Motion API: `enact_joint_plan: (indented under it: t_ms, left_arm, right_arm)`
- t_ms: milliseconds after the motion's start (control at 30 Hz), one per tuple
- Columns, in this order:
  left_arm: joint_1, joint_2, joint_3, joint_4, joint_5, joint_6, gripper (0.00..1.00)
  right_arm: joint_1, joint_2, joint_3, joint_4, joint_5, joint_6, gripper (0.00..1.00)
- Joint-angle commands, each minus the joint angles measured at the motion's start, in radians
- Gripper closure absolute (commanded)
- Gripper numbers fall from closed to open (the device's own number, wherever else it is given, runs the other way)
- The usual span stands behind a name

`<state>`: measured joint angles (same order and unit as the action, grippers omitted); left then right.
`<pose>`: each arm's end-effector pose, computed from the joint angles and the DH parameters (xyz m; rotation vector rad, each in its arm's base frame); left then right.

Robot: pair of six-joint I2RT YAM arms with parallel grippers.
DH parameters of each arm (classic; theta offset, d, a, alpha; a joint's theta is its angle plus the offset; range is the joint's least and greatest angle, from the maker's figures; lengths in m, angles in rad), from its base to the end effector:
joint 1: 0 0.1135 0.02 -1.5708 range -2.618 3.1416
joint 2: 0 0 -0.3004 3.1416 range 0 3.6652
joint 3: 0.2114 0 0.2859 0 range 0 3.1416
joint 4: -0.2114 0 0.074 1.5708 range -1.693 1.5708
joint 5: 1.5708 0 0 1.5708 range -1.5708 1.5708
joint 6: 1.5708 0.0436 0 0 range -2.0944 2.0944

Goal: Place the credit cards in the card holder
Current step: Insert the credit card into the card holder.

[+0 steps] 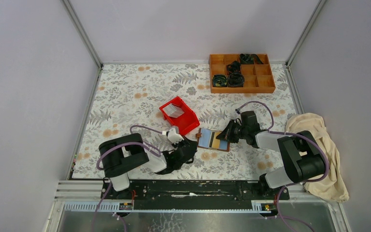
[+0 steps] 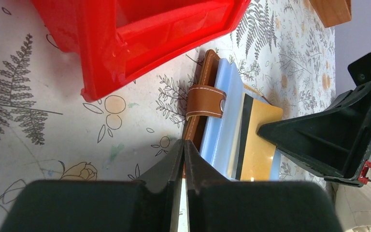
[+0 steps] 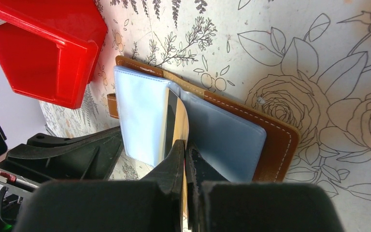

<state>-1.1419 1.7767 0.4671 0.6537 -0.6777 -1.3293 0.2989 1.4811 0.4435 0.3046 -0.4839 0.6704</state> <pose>0.1484 -0.2588 0.0871 -0.5651 2.0785 -0.7405 0.2525 0.0990 0.1271 0.1855 2.4255 1.0296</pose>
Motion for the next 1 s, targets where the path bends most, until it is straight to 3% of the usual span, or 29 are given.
enact_joint_plan:
  t_ms: [0,733,833,967]
  left_arm:
    - [0.021,0.128,-0.053,-0.327,0.16,0.084,0.9]
    - [0.049,0.183,-0.043,-0.291,0.198,0.123,0.91]
    - [0.049,0.178,-0.054,-0.286,0.198,0.121,0.91]
    - [0.049,0.178,-0.068,-0.27,0.204,0.115,0.91]
  right_arm:
    - [0.026,0.047,-0.021,-0.144,0.007,-0.05,1.0]
    - [0.127,0.113,0.052,-0.177,0.119,-0.048,0.99]
    - [0.14,0.072,0.051,-0.209,0.171,-0.042,0.86]
    - [0.145,0.018,0.052,-0.259,0.223,-0.041,0.6]
